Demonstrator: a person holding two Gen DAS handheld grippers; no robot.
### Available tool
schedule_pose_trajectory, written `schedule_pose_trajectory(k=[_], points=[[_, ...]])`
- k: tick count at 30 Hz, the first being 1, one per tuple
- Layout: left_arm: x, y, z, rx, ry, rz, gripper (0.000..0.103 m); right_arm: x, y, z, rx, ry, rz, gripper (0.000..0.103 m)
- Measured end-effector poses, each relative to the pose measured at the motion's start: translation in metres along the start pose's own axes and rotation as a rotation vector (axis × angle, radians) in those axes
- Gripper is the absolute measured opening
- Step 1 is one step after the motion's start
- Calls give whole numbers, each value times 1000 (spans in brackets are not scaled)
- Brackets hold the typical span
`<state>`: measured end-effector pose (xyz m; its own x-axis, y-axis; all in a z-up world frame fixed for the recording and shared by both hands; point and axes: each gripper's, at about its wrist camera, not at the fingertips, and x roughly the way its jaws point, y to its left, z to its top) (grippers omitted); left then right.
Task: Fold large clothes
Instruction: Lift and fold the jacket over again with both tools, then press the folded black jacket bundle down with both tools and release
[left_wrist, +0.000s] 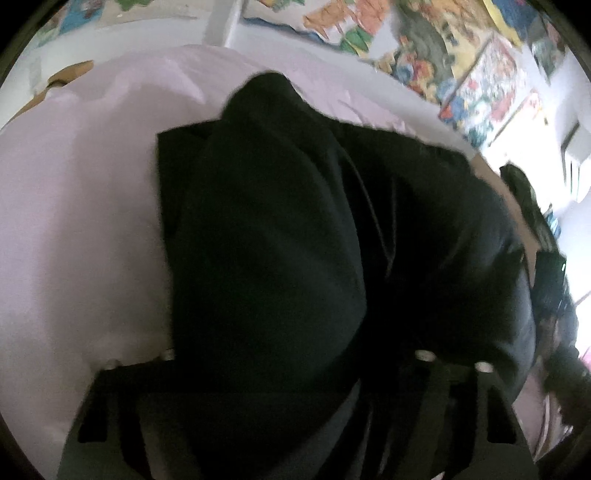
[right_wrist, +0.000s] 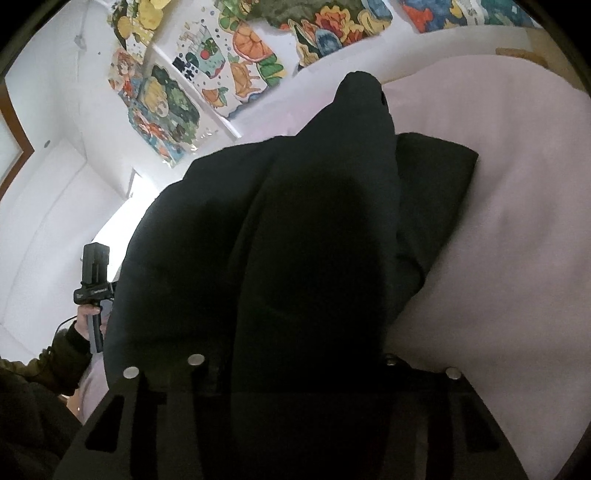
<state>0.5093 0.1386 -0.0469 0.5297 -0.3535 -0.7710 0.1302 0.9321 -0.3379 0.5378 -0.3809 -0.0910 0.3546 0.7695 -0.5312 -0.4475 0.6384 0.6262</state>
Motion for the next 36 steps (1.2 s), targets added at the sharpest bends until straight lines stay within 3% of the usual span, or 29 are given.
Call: schedule_pose_trajectory(k=[2,6,10,16,19,27,33,36], points=[[-8,-4,-2,2,-39,-8,38,0,0,1,13,-1,6,46],[-20,-24,-4,48,-65,58,26,-1,5,3,26,-1,-5,43],[-35,-44,1,82,-72,101,19,-9,14,12,30,3,-43,33],[-64,-78,0,120,-110,120,18,-35,50,15,22,-42,-100,28],[-88,-93,-18,163,-124,141,18,-56,74,5,25,-62,-64,25],[-148,-117,-77,180,-106,178,18,-98,157,-32,-23,-1,-154,25],[-135,-107,-105,117,31,211,18,-81,179,-50,10,138,-247,27],[-117,-102,-113,131,19,259,23,-65,175,-59,3,170,-321,33]])
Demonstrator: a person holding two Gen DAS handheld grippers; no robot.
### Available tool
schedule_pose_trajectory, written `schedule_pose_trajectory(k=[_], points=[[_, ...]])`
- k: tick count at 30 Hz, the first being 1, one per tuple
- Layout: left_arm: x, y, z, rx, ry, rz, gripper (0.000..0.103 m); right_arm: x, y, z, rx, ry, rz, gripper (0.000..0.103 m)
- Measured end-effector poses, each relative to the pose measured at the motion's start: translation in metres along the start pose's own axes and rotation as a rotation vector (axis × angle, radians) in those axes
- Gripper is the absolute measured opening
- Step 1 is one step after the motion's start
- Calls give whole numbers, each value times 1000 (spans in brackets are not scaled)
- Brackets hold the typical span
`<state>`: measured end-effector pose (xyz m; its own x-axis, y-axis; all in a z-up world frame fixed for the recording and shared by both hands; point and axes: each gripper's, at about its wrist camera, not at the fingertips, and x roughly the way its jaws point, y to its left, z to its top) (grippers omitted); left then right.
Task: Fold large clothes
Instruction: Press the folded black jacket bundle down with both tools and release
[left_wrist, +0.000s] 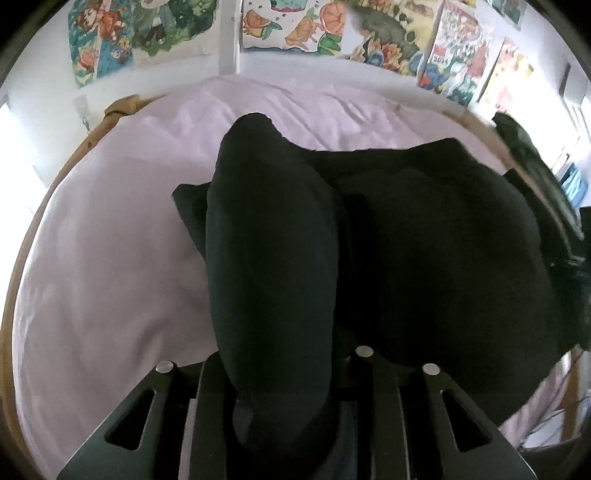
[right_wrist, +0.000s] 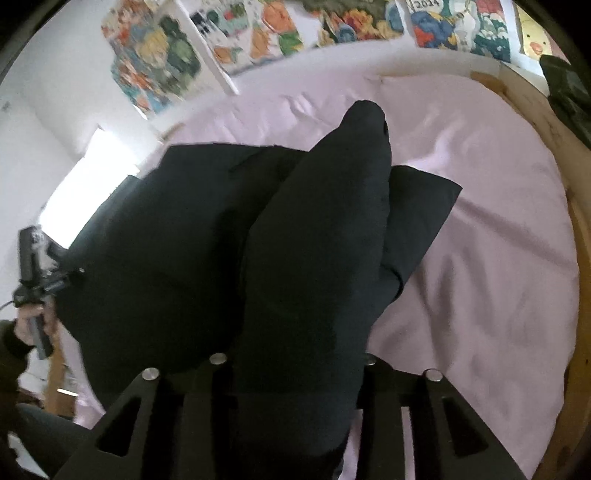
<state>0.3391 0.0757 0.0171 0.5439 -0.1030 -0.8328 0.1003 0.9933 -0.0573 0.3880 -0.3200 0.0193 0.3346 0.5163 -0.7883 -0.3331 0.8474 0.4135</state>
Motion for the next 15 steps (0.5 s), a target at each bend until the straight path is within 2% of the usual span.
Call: schedule_pose_trajectory(k=[6,7,8,10,13,15], points=[[13,7,-6,-98,-38,15,41,11,-3,1,-7,-1,-57,48],[14,8,-7,-104,-39,22,47,11,-3,1,-14,-4,-68,54],[16,9,-7,-108,-34,30,54,12,-4,-1,-16,-6,-89,64],[15,16,-8,-123,-30,42,62,12,-4,-6,-21,-10,-128,71],[8,25,-12,-188,-36,62,71,5,-1,-13,-36,-61,-216,83],[2,28,-16,-224,-51,84,78,-1,1,-15,-36,-93,-296,87]])
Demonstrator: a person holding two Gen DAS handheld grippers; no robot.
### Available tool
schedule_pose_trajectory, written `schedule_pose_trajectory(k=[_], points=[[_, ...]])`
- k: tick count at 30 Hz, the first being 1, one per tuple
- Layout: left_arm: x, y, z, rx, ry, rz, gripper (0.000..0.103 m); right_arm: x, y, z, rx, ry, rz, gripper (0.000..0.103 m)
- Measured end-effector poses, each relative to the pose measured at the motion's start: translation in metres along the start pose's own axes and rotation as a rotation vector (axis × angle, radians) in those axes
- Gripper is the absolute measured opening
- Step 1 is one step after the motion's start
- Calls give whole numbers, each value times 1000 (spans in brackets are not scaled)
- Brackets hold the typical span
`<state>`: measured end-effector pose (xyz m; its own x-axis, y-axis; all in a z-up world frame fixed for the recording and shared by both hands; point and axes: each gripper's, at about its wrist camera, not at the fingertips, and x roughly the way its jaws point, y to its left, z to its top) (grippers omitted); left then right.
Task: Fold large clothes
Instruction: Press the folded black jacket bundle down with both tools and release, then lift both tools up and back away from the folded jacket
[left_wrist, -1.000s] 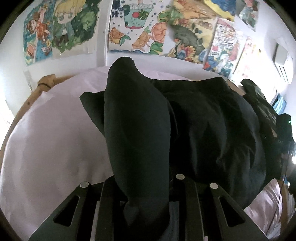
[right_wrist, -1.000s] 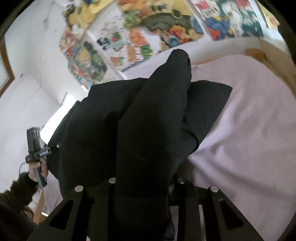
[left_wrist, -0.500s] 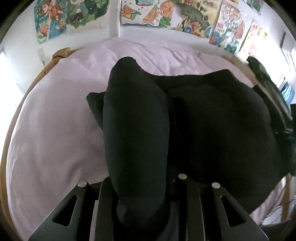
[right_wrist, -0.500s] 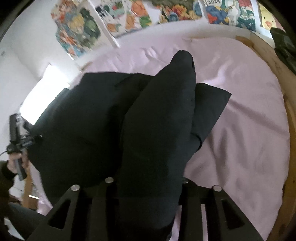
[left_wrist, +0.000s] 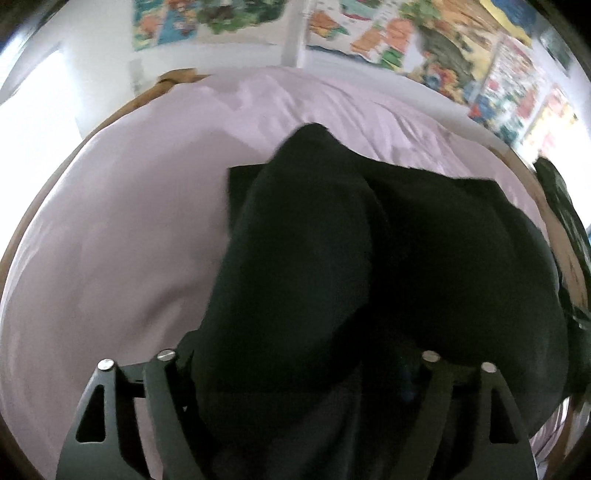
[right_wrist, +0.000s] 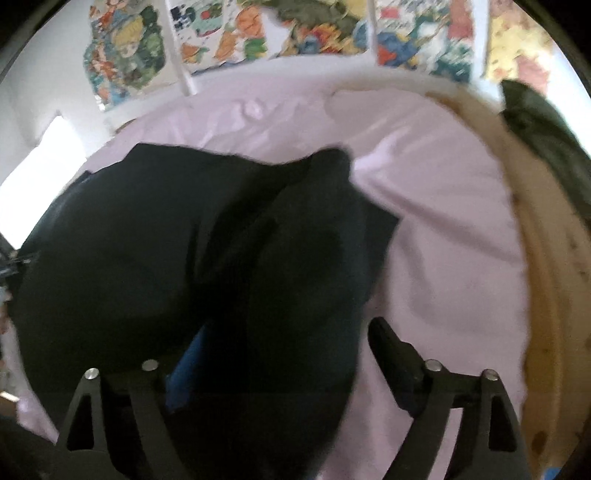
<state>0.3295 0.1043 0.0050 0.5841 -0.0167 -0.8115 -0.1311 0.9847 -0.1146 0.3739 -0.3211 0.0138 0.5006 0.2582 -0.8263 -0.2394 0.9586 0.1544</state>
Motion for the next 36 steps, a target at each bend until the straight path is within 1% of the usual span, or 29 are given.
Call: schedule_pose_trajectory(k=[1,2,7,10,11,13,15,20,25,27,31,34,36], points=[[-4,2,-3,-12,-15,16,81,-4,-2,-3,1,-11,-28,90],[-9,2,-8,-13,-37,37,81,-9,-3,-4,3,-25,-50,92],[-37,-3,-28,-10,-183,120,84,-38,4,-16,-31,-122,-149,102],[-55,-8,-42,-40,-248,163,93,-54,15,-28,-46,-191,-190,103],[-59,-10,-46,-52,-262,166,94,-59,18,-33,-48,-215,-194,103],[-69,-16,-54,-75,-287,165,95,-68,26,-43,-46,-255,-192,103],[-81,-25,-61,-75,-306,164,98,-80,32,-56,-35,-301,-181,103],[-107,-56,-85,4,-406,170,101,-101,42,-70,19,-374,-149,103],[-119,-79,-109,78,-471,163,101,-118,50,-87,93,-431,-124,103],[-124,-84,-118,108,-490,155,101,-126,54,-97,109,-460,-122,103],[-133,-91,-137,125,-510,134,101,-141,65,-114,136,-498,-110,103],[-138,-94,-149,126,-514,106,101,-150,76,-124,133,-521,-104,103],[-143,-96,-158,135,-528,106,101,-154,83,-130,122,-532,-100,103]])
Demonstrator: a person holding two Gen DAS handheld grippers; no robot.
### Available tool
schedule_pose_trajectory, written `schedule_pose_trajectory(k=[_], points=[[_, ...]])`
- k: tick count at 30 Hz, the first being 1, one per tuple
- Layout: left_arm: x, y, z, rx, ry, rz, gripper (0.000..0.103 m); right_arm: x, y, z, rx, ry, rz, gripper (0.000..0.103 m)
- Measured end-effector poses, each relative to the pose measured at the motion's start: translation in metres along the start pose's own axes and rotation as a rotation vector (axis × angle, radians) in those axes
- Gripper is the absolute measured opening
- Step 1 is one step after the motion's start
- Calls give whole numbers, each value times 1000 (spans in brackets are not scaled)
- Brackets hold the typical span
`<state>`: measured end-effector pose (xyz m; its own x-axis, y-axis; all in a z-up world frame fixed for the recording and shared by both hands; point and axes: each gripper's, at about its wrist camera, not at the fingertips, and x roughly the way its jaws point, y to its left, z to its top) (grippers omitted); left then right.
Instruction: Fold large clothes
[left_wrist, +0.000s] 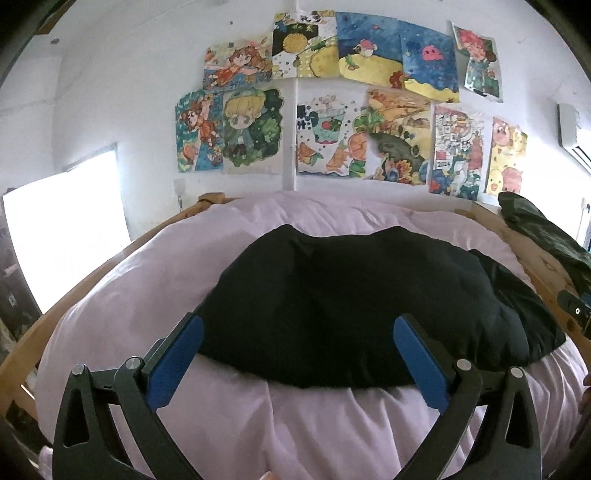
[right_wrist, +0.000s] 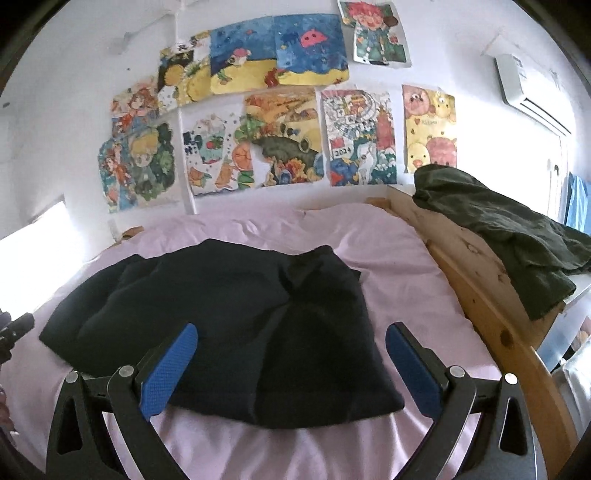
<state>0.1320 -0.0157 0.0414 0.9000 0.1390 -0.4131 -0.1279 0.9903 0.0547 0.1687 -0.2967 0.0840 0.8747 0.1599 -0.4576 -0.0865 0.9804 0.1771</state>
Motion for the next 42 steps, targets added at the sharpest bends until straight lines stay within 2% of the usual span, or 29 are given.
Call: schedule_pose_trajectory(k=[11,20,26,32,42], points=[[-41,-6,-24,35,-91,-36,101,-45,40,-28,-15,-69,50,103],[-72,-6,-36,72,-202,-21,101,-75,62,-37,-57,-148,53,103],[-80,-4,-44,77,-216,-53,101,-86,74,-47,-80,-147,80,103],[-93,-5,-52,95,-234,-49,101,-102,81,-55,-79,-175,85,103],[-100,1,-65,80,-229,-36,101,-102,87,-62,-85,-155,83,103]])
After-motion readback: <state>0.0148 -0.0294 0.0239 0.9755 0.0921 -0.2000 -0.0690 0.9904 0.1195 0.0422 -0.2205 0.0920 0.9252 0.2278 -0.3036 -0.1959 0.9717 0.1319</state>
